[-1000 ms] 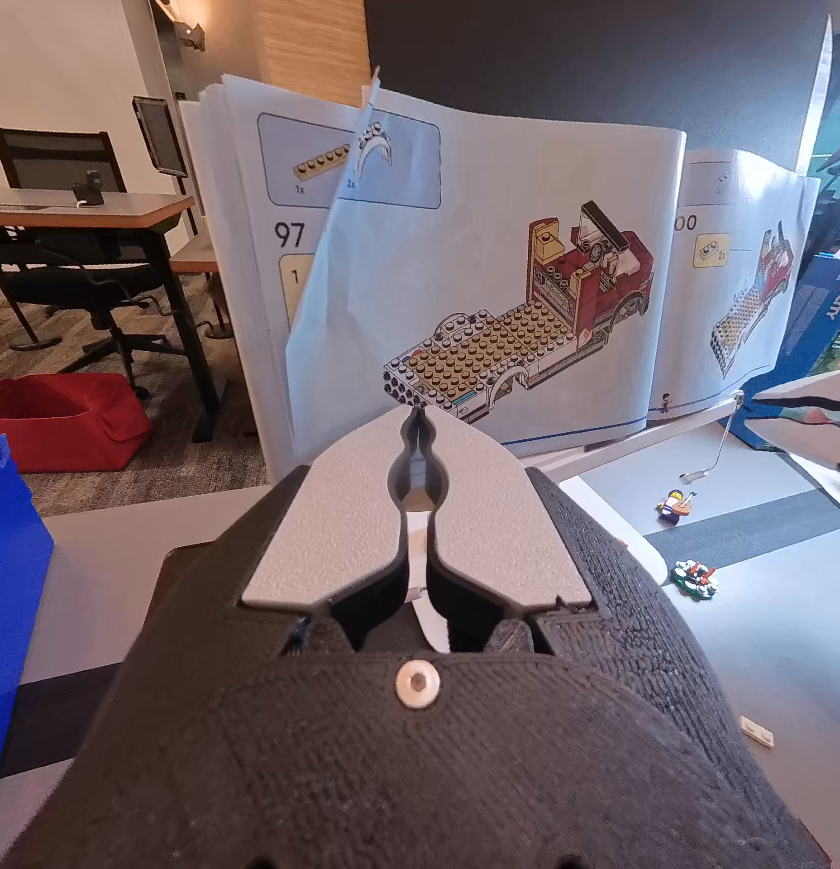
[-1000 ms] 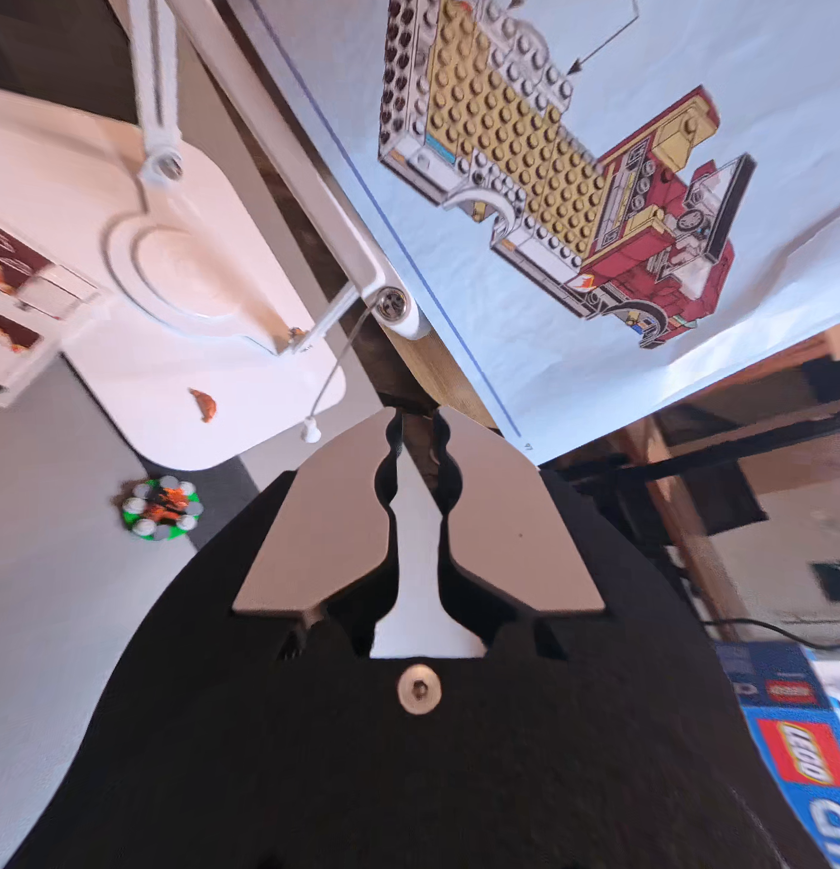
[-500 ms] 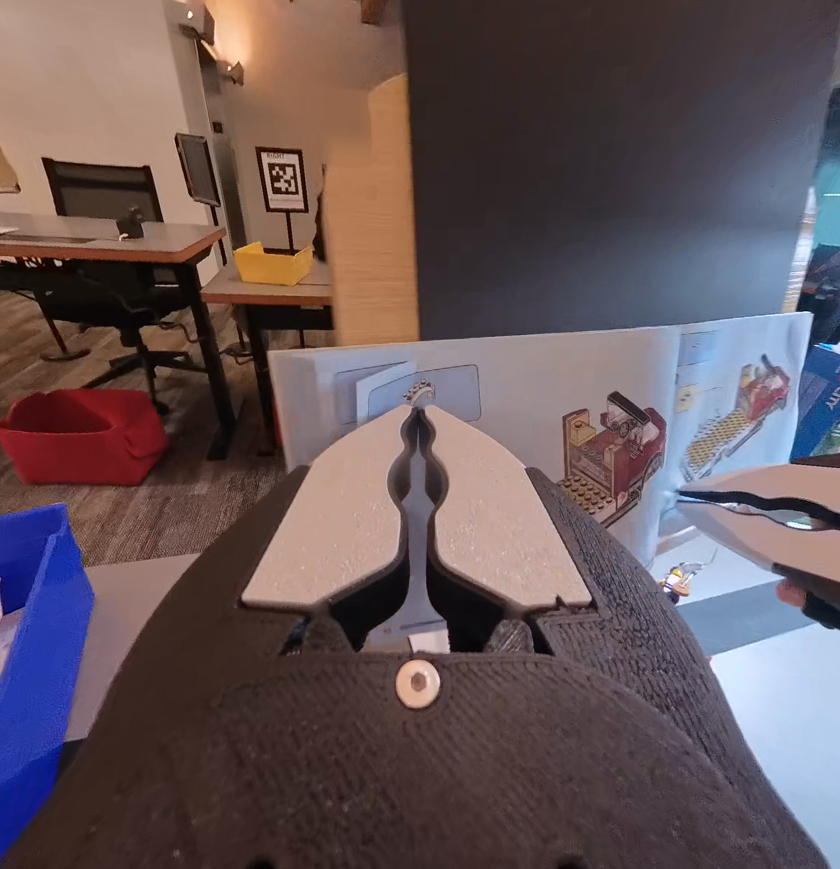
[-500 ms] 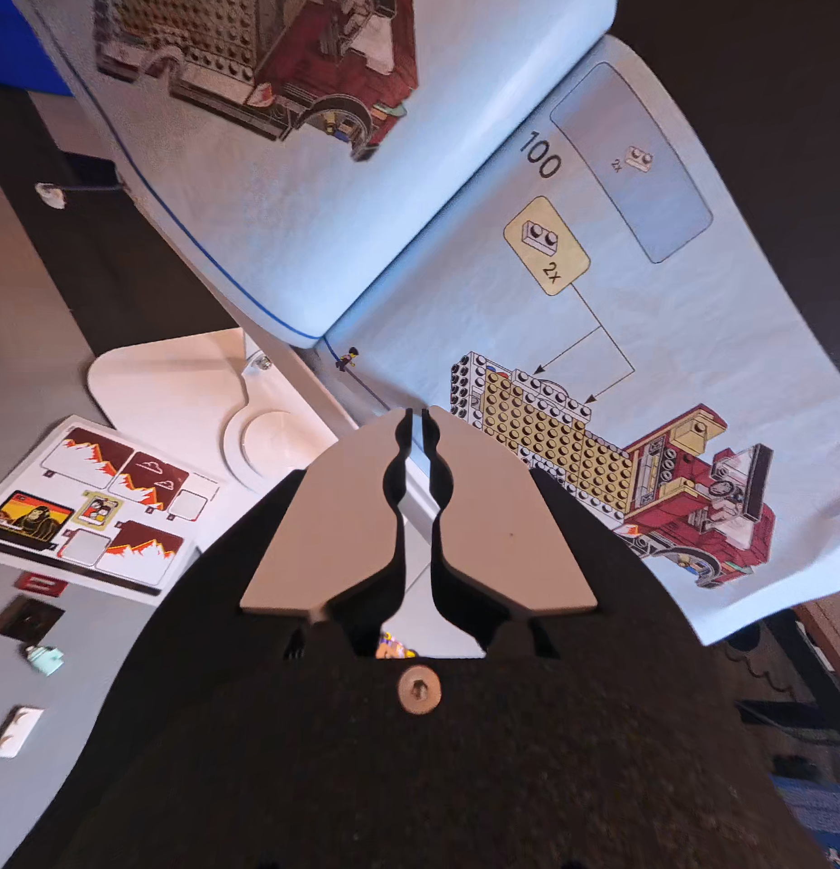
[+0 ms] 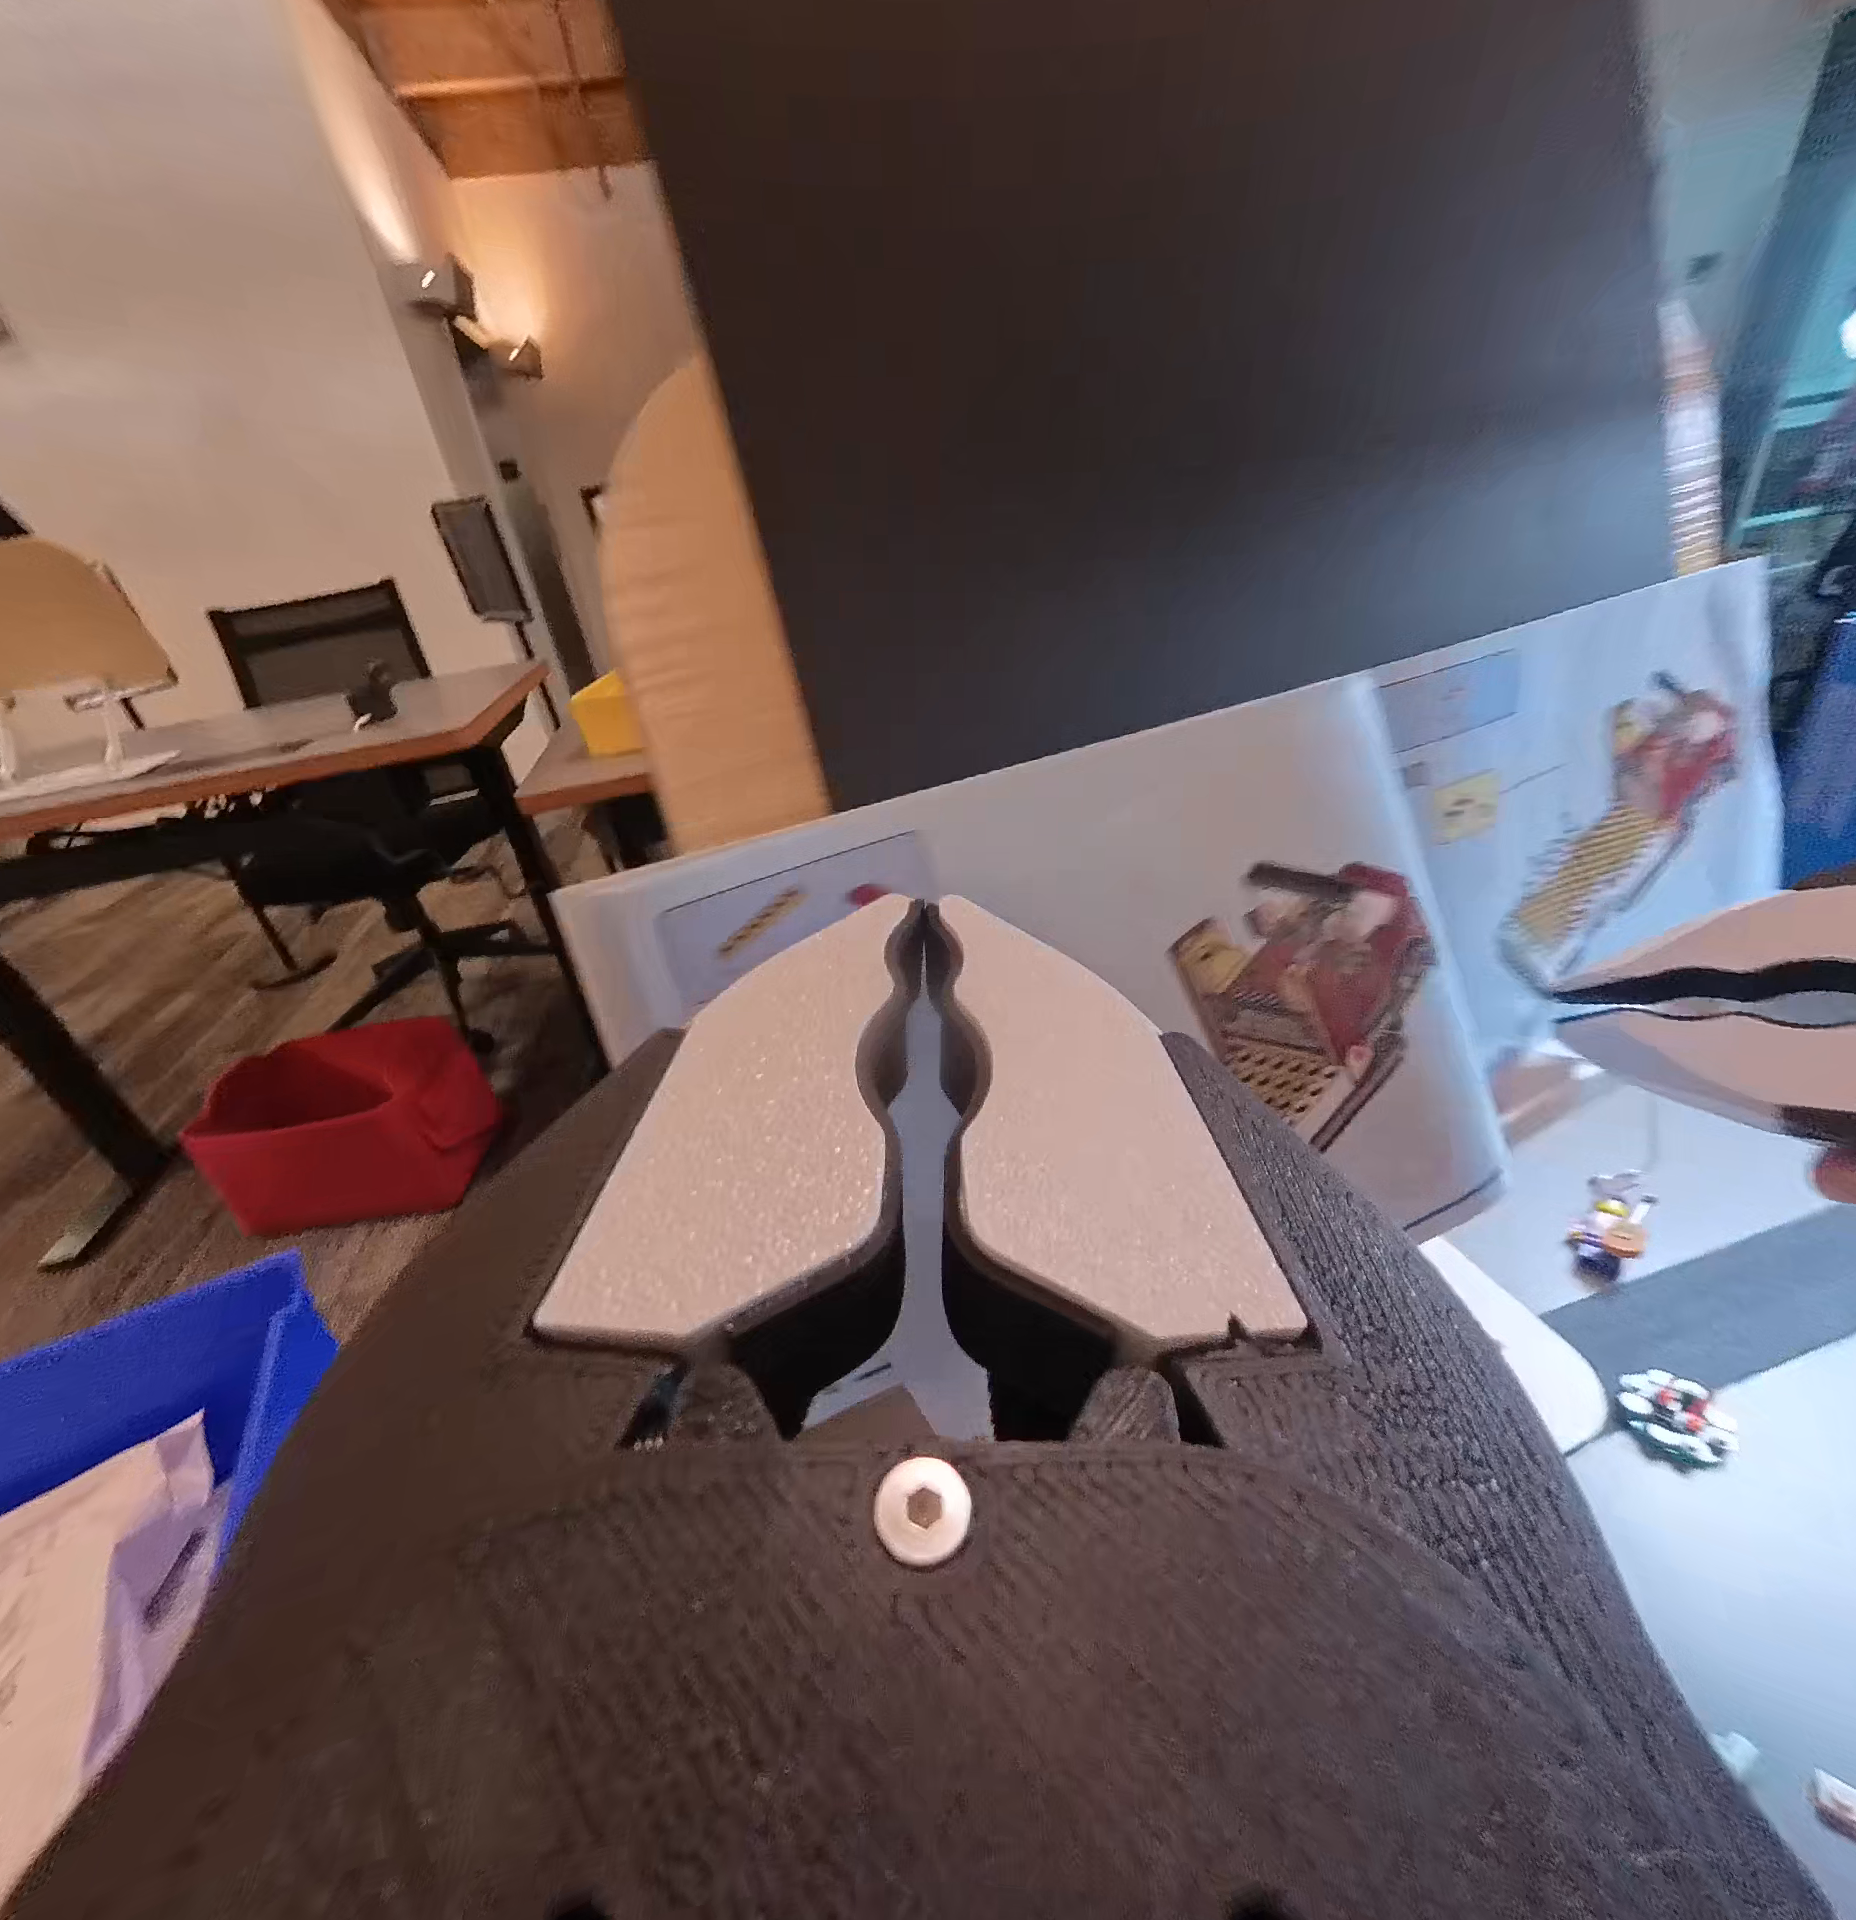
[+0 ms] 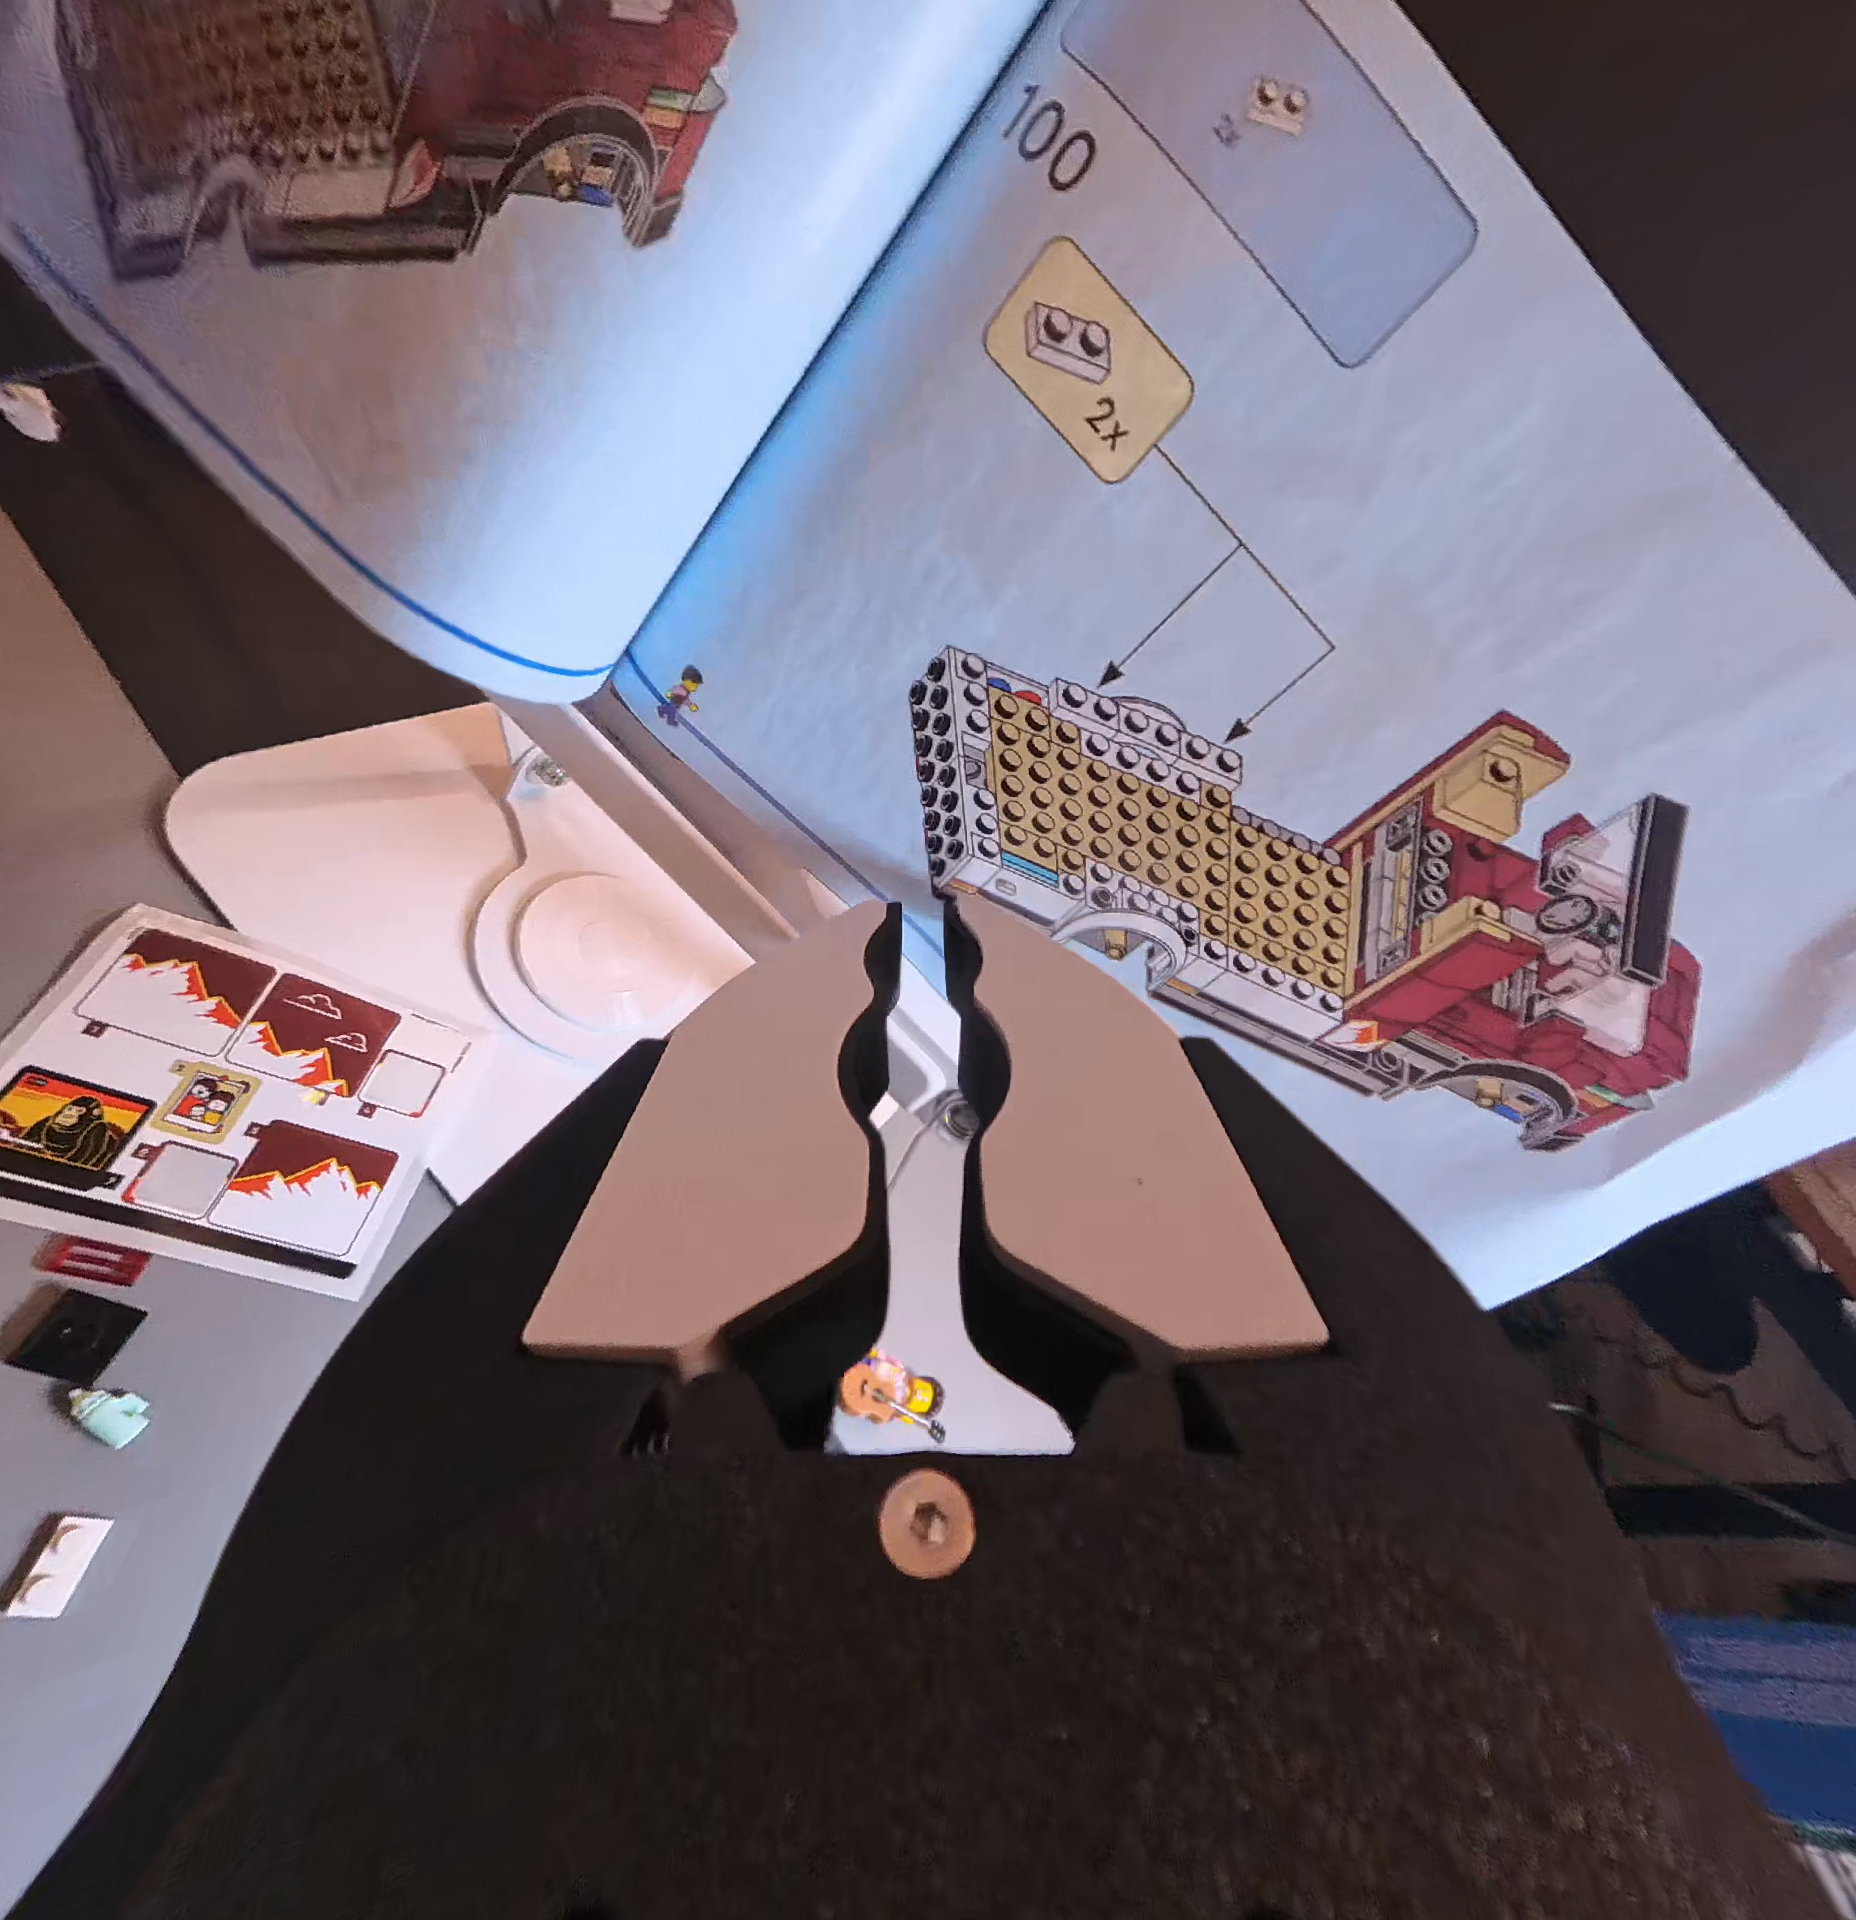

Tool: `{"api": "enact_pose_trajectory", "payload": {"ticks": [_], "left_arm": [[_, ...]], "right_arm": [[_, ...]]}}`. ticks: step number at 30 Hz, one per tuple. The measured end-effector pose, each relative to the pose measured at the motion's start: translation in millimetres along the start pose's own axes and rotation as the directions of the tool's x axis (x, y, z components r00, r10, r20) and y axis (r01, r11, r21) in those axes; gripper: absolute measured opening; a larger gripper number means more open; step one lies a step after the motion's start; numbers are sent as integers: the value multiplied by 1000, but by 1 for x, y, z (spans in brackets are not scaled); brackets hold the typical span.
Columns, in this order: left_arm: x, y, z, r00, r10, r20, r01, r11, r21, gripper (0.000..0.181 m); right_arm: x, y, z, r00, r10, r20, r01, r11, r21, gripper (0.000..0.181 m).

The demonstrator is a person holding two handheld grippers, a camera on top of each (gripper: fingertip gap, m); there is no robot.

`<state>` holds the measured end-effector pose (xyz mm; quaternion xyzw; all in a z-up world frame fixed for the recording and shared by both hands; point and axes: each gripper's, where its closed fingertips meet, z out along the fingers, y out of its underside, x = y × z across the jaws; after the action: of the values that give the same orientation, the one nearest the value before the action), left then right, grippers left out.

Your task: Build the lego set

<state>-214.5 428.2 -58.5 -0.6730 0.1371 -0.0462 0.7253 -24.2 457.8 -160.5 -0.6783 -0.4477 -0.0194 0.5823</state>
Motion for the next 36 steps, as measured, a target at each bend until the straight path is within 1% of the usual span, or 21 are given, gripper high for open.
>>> {"api": "enact_pose_trajectory", "payload": {"ticks": [2, 4, 6, 8, 11, 15, 17, 19, 21, 22, 24, 25, 26, 27, 29, 30, 31, 32, 33, 35, 36], "left_arm": [[26, -3, -5, 998, 32, -50, -32, 999, 10, 0], [56, 5, -7, 990, 79, -114, -80, 997, -7, 0], [75, 15, -9, 985, 104, -140, -109, 994, -27, 0], [83, 18, -10, 985, 79, -155, -83, 996, -24, 0], [82, 15, -19, 989, 47, -139, -47, 999, 4, 0], [67, 6, -44, 994, -46, -95, 53, 996, 76, 0], [59, 20, -53, 985, -146, -91, 152, 986, 64, 0], [51, 49, -54, 955, -283, -83, 284, 959, 0, 0], [48, 89, -51, 876, -475, -85, 467, 879, -101, 0], [51, 106, -50, 804, -586, -99, 571, 808, -147, 2], [64, 133, -43, 607, -784, -128, 745, 618, -250, 16], [68, 138, -40, 490, -859, -147, 817, 512, -265, 23], [66, 139, -36, 387, -908, -161, 877, 416, -238, 31], [61, 139, -32, 309, -936, -171, 919, 340, -199, 38], [52, 141, -22, 198, -964, -179, 964, 225, -142, 45], [44, 139, -19, 144, -969, -199, 981, 166, -98, 42], [35, 134, -18, 97, -967, -237, 992, 112, -53, 29], [29, 127, -20, 84, -953, -291, 996, 93, -15, 9], [25, 120, -22, 114, -941, -320, 993, 117, 11, 4], [24, 106, -27, 243, -924, -297, 970, 230, 78, 1], [26, 101, -28, 328, -913, -244, 945, 312, 102, 1]], "right_arm": [[1, 1, 0, 999, 31, 9, -31, 1000, -3, 7], [0, -2, -2, 999, 43, 3, -43, 999, -6, 8], [-11, -20, -8, 999, 32, 36, -34, 997, 67, 7], [-28, -40, -12, 996, -2, 92, -9, 993, 122, 8], [-48, -59, -6, 990, -54, 133, 35, 990, 138, 9], [-51, -68, 13, 989, -99, 106, 88, 991, 101, 4], [-51, -71, 18, 990, -93, 107, 82, 992, 101, 0], [-52, -72, 21, 991, -96, 94, 87, 992, 91, 0], [-52, -72, 22, 992, -102, 76, 96, 992, 78, 0], [-52, -73, 23, 993, -97, 73, 91, 993, 72, 0], [-52, -73, 23, 993, -88, 80, 83, 994, 69, 0], [-52, -73, 23, 992, -89, 84, 83, 994, 71, 0], [-52, -73, 24, 992, -88, 87, 82, 994, 72, 0], [-51, -73, 24, 992, -88, 89, 82, 994, 69, 0], [-52, -73, 24, 992, -89, 93, 83, 995, 63, 0], [-52, -73, 24, 992, -87, 94, 82, 995, 61, 0], [-52, -73, 24, 992, -86, 95, 81, 995, 58, 0], [-51, -73, 24, 992, -85, 96, 80, 995, 54, 0], [-51, -73, 24, 992, -83, 98, 78, 996, 50, 0], [-51, -74, 25, 992, -76, 101, 72, 997, 40, 0], [-52, -74, 26, 992, -69, 103, 66, 997, 33, 0]]}}
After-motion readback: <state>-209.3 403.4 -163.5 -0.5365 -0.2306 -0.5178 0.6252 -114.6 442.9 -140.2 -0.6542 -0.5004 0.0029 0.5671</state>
